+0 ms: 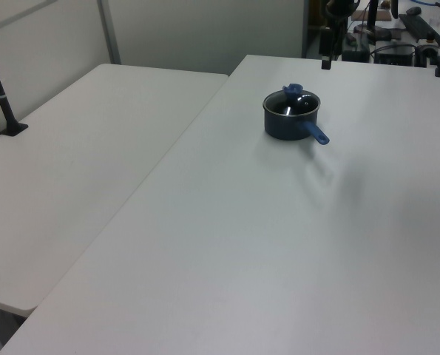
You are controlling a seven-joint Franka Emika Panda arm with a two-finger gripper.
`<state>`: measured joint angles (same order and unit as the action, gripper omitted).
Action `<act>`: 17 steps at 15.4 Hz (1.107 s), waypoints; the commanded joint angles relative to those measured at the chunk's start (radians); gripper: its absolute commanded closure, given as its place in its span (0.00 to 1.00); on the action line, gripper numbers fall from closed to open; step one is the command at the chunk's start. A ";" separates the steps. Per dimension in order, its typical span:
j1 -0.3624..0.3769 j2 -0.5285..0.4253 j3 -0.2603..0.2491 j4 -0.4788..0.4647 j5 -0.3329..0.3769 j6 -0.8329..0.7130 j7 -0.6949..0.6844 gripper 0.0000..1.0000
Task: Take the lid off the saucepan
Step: 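Move the open gripper down over the blue knob of the glass lid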
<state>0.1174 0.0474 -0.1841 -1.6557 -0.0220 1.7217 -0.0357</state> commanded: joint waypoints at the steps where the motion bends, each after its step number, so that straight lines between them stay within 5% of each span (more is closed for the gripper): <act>1: -0.027 0.014 -0.001 0.002 0.017 0.012 -0.010 0.00; 7: -0.048 0.054 -0.001 0.004 0.019 0.120 0.032 0.00; 17: -0.107 0.161 -0.011 0.004 0.017 0.417 0.400 0.00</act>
<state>0.0262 0.1909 -0.1877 -1.6558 -0.0202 2.0883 0.2840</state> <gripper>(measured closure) 0.000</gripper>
